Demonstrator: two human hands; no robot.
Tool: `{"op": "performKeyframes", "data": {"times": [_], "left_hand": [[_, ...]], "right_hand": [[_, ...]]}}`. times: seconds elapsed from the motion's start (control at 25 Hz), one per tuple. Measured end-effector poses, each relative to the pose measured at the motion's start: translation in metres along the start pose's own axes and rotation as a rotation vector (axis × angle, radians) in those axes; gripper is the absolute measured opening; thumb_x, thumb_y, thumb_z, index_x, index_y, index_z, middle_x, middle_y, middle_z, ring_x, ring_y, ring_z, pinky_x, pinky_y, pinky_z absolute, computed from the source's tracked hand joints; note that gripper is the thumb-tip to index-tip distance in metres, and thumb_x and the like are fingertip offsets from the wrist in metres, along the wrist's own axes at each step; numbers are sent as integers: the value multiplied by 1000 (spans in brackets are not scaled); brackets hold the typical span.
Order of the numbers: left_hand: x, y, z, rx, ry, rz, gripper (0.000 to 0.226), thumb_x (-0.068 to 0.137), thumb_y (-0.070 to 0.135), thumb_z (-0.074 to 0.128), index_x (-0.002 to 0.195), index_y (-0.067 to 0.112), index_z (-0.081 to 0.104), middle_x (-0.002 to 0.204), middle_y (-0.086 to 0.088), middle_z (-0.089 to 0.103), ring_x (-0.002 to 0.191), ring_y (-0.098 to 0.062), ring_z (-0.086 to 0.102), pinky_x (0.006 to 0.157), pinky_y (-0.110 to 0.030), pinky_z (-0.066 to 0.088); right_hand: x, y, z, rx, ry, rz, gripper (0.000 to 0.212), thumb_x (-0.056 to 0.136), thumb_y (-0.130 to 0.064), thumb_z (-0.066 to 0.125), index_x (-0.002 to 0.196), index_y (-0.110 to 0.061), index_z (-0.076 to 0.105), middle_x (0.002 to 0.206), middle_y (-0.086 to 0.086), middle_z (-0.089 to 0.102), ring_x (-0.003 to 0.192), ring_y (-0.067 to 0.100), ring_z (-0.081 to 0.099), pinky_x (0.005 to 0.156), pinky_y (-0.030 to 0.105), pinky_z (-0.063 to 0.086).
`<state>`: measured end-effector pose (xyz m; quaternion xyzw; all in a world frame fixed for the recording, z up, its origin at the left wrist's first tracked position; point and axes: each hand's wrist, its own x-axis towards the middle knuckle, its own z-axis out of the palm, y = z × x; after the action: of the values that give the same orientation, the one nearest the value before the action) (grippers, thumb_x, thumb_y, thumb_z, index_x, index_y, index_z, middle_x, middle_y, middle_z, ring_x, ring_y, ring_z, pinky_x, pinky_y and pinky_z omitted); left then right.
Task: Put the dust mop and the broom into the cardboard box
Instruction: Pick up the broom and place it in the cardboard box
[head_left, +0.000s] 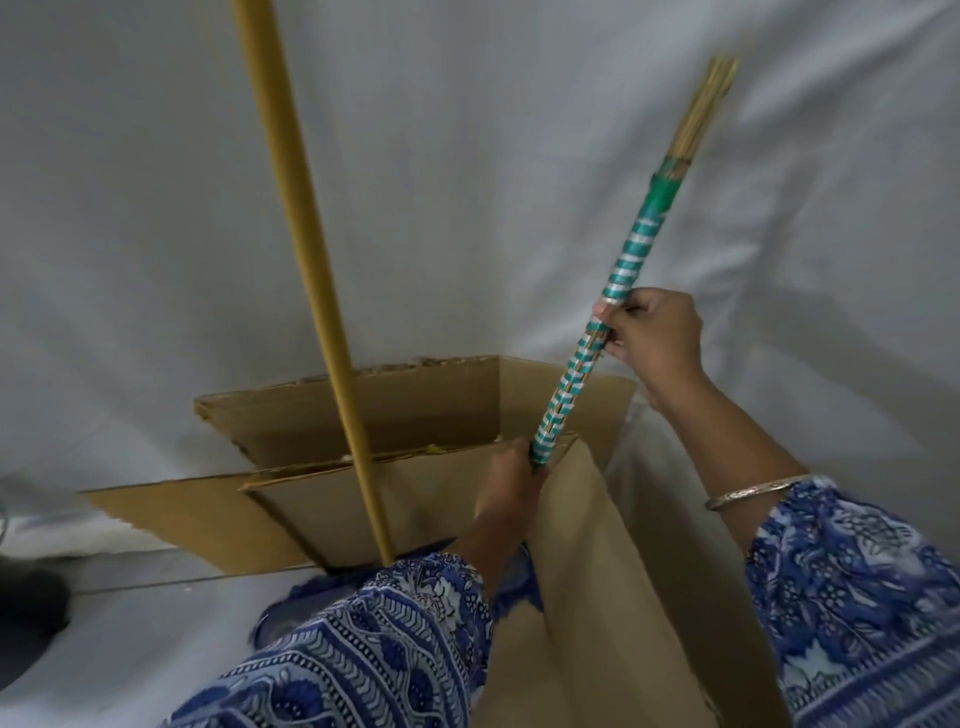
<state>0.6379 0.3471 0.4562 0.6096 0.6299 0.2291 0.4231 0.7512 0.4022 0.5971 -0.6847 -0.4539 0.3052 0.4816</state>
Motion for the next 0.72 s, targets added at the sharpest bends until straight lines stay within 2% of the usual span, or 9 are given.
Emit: {"op": "performKeyframes", "data": {"times": [0.24, 0.44, 0.72], "left_hand": [[36, -8, 56, -8, -34, -109, 23, 86, 10, 57, 108, 2, 57, 110, -16, 66, 100, -28, 61, 78, -34, 46], [64, -12, 80, -85, 9, -210, 24, 87, 9, 54, 107, -1, 61, 109, -19, 66, 100, -30, 62, 73, -32, 43], [76, -2, 99, -149, 49, -213, 29, 88, 10, 54, 115, 1, 58, 116, -17, 64, 106, -27, 58, 78, -27, 39]], "right_hand": [[29, 60, 0, -94, -62, -29, 21, 80, -13, 66, 96, 0, 69, 95, 20, 72, 85, 30, 70, 81, 46, 57], [46, 86, 2, -123, -66, -65, 21, 81, -12, 65, 97, 1, 68, 96, 20, 72, 87, 31, 69, 83, 47, 56], [65, 99, 0, -172, -84, -107, 22, 82, -13, 63, 99, 0, 68, 97, 18, 72, 85, 27, 68, 83, 43, 56]]}}
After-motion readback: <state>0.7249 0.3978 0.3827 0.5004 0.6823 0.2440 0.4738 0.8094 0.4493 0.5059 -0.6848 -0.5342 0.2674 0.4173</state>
